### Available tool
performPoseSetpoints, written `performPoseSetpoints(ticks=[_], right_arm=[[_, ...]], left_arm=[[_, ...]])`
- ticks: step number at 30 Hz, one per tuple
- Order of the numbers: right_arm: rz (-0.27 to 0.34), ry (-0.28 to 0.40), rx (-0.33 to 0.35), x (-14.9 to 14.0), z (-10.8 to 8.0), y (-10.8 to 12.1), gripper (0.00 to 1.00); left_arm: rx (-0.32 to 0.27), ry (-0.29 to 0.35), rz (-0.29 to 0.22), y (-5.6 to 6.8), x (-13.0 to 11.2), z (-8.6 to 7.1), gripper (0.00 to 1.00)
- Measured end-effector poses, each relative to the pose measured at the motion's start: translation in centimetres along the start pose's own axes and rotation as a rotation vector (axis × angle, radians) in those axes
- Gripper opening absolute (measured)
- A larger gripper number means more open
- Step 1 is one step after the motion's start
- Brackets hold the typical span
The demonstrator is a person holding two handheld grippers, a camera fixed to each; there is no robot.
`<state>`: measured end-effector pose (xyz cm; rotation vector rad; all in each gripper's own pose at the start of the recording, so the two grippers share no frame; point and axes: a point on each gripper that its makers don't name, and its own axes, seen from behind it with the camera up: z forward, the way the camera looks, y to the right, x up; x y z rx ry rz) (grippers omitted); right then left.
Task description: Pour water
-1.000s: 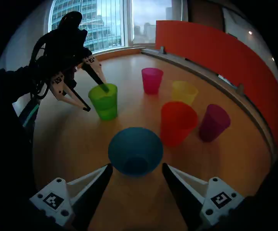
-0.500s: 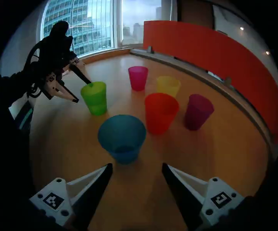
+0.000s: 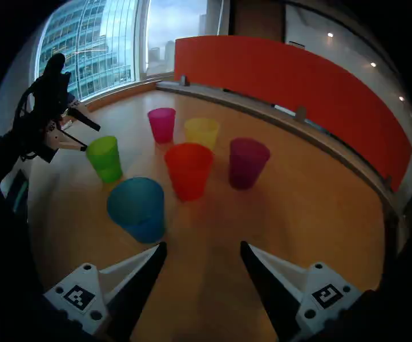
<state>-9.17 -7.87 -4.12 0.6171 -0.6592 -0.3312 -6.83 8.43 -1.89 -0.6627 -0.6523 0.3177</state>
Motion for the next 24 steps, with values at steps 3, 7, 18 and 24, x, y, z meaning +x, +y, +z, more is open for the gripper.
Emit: performPoseSetpoints(ticks=[3,7,18,24], right_arm=[[0.018,0.027,-0.049,0.7,-0.2,1.3,0.99],[0.043,0.065,-0.103,1.7,-0.5,2.7,1.00],[0.136,0.245,-0.270,5.9,-2.2,6.3,0.99],[0.196,0.363,-0.368,8.3,-3.9,8.5,0.99]], left_arm=[[0.040,0.036,-0.035,-1.2,0.7,-0.1,0.99],[0.107,0.089,-0.070,-3.0,1.6,-0.2,0.99],[0.289,0.273,-0.158,-7.5,4.9,-2.2,0.98],[0.354,0.372,-0.181,-8.6,7.0,-3.8,0.98]])
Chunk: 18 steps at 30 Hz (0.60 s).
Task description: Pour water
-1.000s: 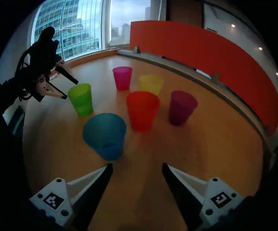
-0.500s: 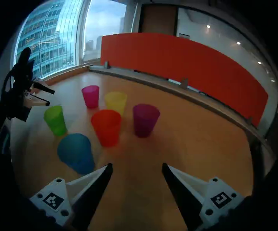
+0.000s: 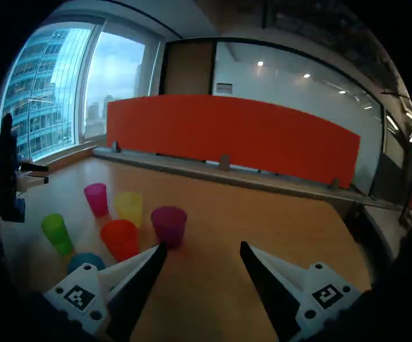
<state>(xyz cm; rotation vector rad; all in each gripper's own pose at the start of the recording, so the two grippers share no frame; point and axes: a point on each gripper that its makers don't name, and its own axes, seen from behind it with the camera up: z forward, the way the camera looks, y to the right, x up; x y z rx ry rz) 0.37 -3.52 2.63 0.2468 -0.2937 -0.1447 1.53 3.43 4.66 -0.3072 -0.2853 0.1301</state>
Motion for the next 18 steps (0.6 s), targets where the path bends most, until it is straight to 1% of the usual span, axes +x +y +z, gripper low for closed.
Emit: performPoseSetpoints(ticks=[6,9,12,18], right_arm=[[0.044,0.096,-0.090,2.0,-0.5,1.7,0.99],[0.062,0.139,-0.134,2.7,-1.1,2.3,0.99],[0.079,0.180,-0.177,3.3,-1.9,2.9,0.99],[0.125,0.264,-0.244,4.4,-3.4,3.7,0.99]], left_arm=[[0.053,0.105,-0.042,-0.5,2.3,-1.0,0.99],[0.072,0.138,-0.059,-0.6,3.0,-1.6,0.99],[0.096,0.170,-0.063,-0.7,3.5,-2.2,0.99],[0.133,0.209,-0.069,-0.8,4.0,-3.3,0.99]])
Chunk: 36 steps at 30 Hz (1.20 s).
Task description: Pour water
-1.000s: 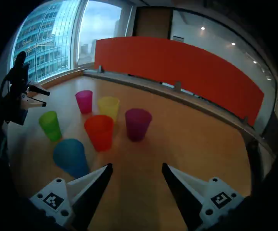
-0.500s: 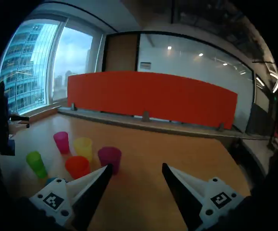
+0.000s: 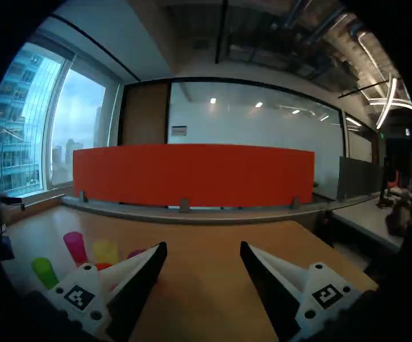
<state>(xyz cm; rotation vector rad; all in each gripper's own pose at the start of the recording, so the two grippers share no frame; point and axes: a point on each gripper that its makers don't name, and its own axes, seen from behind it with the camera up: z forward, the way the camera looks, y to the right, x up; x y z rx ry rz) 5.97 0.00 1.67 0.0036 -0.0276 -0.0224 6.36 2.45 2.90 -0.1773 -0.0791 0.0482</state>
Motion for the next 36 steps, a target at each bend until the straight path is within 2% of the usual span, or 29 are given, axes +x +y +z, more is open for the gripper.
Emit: performPoseSetpoints(ticks=[11,20,30,36], right_arm=[[0.068,0.098,-0.071,1.4,-1.2,0.9,0.99],[0.035,0.118,-0.091,1.6,-1.9,0.6,0.99],[0.063,0.136,-0.103,1.3,-2.8,1.0,0.99],[0.030,0.131,-0.118,1.0,-3.2,1.2,0.99]], left_arm=[[0.032,0.058,-0.017,-0.2,1.2,-1.1,0.98],[0.079,0.094,-0.016,-0.9,1.6,-1.6,0.99],[0.128,0.113,-0.019,-1.1,0.9,-2.3,0.99],[0.159,0.121,-0.027,-1.5,0.0,-3.0,0.99]])
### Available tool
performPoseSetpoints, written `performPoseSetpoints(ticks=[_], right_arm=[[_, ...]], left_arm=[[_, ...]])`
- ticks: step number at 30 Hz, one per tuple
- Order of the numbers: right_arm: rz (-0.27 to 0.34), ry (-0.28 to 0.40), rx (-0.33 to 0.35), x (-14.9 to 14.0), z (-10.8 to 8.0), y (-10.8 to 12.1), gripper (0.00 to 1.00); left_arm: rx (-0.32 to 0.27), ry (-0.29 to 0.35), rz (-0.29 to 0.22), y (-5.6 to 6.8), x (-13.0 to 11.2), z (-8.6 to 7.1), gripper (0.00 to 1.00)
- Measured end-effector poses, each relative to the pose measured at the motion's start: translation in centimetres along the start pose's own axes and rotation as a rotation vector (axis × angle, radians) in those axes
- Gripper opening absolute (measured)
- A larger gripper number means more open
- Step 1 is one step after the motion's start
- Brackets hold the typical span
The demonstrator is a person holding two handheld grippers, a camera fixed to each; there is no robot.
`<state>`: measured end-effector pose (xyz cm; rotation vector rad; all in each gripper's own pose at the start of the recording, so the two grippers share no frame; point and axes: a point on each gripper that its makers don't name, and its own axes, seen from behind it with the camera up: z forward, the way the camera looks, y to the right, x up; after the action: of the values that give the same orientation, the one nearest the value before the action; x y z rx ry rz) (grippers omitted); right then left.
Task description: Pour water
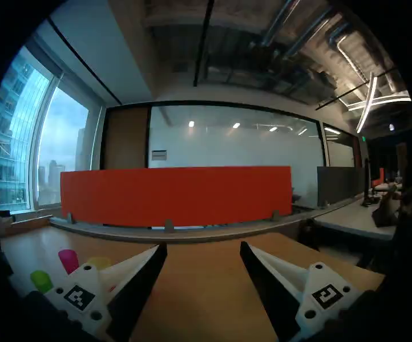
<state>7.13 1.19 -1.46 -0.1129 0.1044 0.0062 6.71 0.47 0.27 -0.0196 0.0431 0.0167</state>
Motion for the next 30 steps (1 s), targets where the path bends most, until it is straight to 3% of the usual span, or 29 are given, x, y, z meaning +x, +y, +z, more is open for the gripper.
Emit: performPoseSetpoints(ticks=[23,30], right_arm=[[0.009,-0.008,-0.014,0.2,-0.8,0.2,0.99],[0.005,-0.002,-0.018,0.4,-0.9,0.2,0.99]], left_arm=[[0.011,-0.028,-0.038,-0.1,-4.6,-1.0,0.98],[0.010,-0.039,-0.026,-0.1,-5.8,-1.0,0.99]])
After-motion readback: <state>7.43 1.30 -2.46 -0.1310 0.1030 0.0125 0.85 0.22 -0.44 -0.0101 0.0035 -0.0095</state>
